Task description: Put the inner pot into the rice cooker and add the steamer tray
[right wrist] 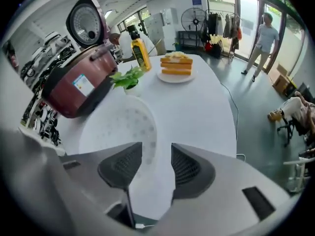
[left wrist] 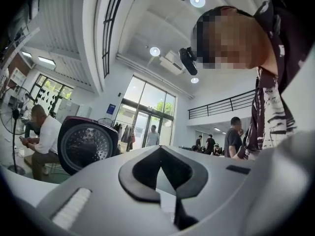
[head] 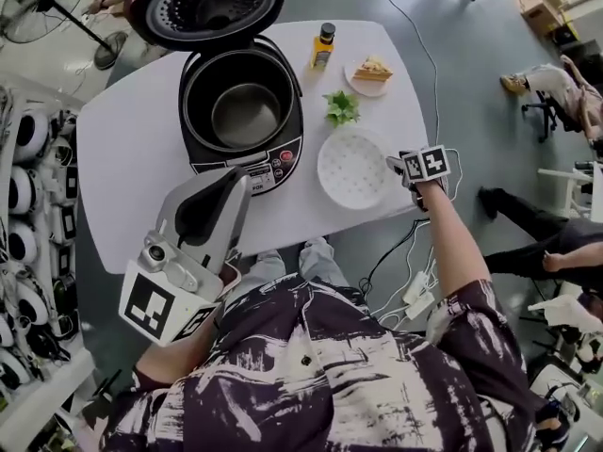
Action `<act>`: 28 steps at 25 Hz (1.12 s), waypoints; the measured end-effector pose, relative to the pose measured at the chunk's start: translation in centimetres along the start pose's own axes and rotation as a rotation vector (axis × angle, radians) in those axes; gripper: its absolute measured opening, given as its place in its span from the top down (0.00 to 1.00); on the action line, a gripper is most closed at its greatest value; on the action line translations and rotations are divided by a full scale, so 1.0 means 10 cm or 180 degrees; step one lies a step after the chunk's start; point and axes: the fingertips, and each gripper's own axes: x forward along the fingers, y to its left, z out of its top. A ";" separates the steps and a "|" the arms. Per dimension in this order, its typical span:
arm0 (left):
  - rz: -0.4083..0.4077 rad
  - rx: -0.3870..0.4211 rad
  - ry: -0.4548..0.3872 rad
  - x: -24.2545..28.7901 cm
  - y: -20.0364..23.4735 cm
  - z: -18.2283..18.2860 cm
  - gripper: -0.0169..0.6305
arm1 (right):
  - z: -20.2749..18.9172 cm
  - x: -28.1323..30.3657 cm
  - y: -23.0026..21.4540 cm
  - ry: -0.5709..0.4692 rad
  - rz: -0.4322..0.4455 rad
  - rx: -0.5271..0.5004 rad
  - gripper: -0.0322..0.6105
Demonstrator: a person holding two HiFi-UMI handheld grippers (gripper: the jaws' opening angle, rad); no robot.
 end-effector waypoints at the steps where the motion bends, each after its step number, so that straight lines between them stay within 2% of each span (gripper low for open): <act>1: 0.0012 -0.0003 0.0020 -0.02 0.02 -0.02 0.97 | -0.04 0.08 0.01 0.0061 -0.0009 0.0007 0.70; 6: 0.0079 0.0028 0.0088 -0.07 0.10 -0.09 0.97 | -0.17 0.42 0.02 0.0246 -0.0128 0.0113 0.71; 10: 0.0121 0.0043 0.0090 -0.09 0.10 -0.10 0.97 | -0.19 0.44 -0.05 0.0244 -0.0293 0.0183 0.79; 12: 0.0133 0.0041 0.0081 -0.10 0.11 -0.10 0.97 | -0.20 0.43 -0.07 0.0277 -0.0345 0.0241 0.93; 13: 0.0135 0.0041 0.0072 -0.11 0.12 -0.10 0.97 | -0.20 0.42 -0.07 0.0286 -0.0346 0.0298 0.93; 17: 0.0135 0.0042 0.0009 -0.15 0.14 -0.09 0.97 | -0.24 0.33 -0.02 0.0412 -0.0195 0.0262 0.95; 20: 0.0114 0.0021 -0.0055 -0.17 0.13 -0.06 0.97 | -0.21 0.11 0.04 0.0438 0.0035 0.0342 0.95; 22: 0.0083 0.0007 -0.0112 -0.18 0.12 -0.02 0.97 | -0.09 -0.13 0.12 0.0400 0.0198 0.0354 0.95; 24: 0.0048 -0.0007 -0.0175 -0.20 0.12 0.03 0.97 | 0.15 -0.43 0.25 0.0312 0.0310 0.0234 0.95; 28: 0.0020 -0.0032 -0.0309 -0.29 0.14 0.14 0.97 | 0.97 -1.14 0.69 -0.0117 0.0490 -0.0029 0.95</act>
